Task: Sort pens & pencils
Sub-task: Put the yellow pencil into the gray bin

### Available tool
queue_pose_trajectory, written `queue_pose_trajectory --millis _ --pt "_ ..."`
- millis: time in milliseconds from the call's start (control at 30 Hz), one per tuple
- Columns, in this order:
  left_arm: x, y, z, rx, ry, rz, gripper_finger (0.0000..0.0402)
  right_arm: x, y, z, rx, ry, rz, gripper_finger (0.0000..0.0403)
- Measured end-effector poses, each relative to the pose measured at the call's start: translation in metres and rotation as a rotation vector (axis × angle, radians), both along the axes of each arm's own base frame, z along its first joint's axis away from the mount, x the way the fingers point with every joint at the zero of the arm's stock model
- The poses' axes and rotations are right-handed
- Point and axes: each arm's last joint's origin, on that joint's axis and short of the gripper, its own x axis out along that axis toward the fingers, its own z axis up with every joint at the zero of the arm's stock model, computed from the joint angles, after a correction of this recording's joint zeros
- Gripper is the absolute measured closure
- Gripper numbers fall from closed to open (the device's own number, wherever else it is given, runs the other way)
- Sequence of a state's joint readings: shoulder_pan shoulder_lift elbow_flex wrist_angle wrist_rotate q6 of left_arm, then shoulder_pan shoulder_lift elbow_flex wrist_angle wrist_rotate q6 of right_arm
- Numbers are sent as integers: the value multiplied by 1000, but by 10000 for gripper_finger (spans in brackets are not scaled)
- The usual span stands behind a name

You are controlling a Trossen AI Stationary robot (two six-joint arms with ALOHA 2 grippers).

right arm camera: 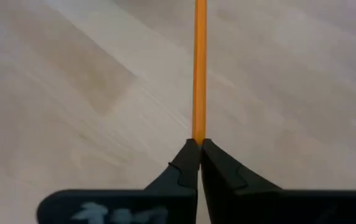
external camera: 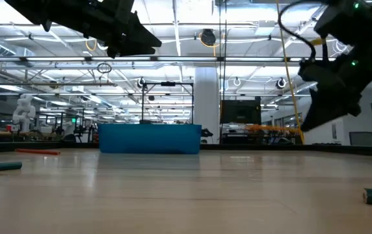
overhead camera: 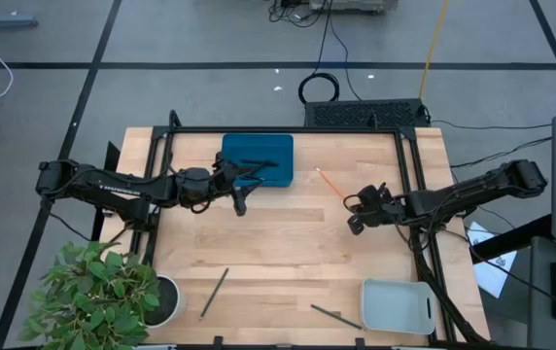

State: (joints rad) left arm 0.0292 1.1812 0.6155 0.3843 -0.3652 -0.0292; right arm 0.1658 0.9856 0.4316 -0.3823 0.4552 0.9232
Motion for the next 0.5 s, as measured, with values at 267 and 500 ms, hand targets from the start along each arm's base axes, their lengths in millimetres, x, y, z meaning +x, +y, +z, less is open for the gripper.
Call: queue_pose_trajectory --millis 267,500 --pt "0 0 0 -1 0 0 176 18 1 18 -119 -209 86 402" --pt "0 -3 1 -23 -7 -117 176 33 0 42 -278 -415 162 402"
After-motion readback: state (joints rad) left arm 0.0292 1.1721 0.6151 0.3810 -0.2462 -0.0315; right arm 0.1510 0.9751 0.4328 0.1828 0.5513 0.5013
